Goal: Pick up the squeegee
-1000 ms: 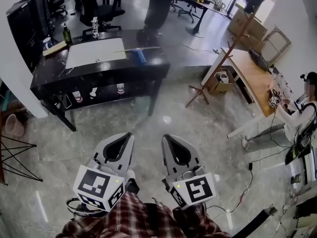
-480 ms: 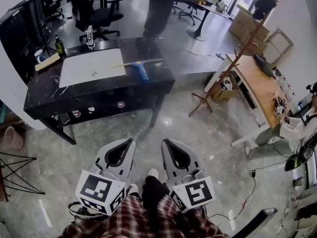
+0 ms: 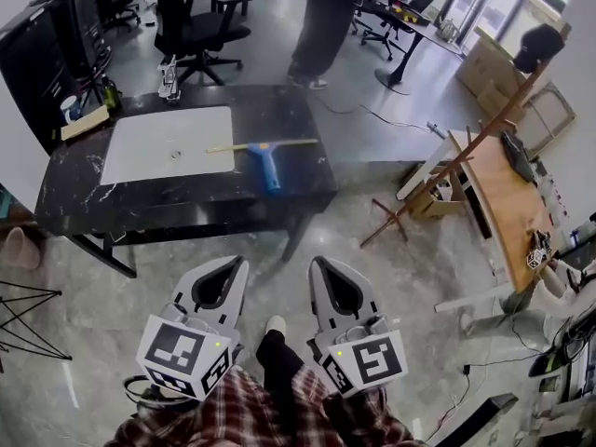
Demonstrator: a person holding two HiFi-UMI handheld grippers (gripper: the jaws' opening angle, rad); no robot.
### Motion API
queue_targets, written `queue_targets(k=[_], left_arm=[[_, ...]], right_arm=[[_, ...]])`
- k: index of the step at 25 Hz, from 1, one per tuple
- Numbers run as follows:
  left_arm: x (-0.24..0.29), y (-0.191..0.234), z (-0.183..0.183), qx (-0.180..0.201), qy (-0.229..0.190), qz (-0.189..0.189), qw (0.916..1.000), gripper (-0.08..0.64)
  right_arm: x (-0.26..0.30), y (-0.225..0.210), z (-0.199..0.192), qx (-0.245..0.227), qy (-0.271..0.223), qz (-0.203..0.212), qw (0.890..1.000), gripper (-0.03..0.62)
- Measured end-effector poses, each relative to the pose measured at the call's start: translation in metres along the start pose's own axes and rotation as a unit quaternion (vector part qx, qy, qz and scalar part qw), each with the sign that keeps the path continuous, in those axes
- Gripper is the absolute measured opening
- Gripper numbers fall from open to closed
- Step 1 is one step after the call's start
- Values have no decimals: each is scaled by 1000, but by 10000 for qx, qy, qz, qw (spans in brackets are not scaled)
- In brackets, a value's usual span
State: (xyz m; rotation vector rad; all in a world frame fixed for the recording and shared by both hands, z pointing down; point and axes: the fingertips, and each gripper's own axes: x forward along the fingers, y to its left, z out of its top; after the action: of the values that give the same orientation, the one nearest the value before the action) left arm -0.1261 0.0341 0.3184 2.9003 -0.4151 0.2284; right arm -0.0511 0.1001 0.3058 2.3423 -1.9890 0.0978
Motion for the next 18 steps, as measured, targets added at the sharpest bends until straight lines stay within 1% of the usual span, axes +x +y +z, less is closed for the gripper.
queue_targets(k=[4, 8, 11, 15, 18], left_arm=[[45, 10, 21, -67, -97, 245, 9996, 9], [83, 15, 28, -173, -120, 533, 9984, 9], [105, 18, 25, -206, -22, 665, 9976, 9], [130, 30, 17, -298, 146, 790, 9963, 9], [151, 43, 10, -366, 257, 828, 9956, 9]], right_arm=[[32, -42, 11, -62, 25, 229, 9997, 11], [56, -81, 18, -157, 68, 494, 9986, 11], [71, -101, 15, -100, 113, 620, 9980, 11], [94, -111, 1, -12, 275, 823, 9962, 11], [114, -121, -11, 63, 383, 884, 9953, 11]])
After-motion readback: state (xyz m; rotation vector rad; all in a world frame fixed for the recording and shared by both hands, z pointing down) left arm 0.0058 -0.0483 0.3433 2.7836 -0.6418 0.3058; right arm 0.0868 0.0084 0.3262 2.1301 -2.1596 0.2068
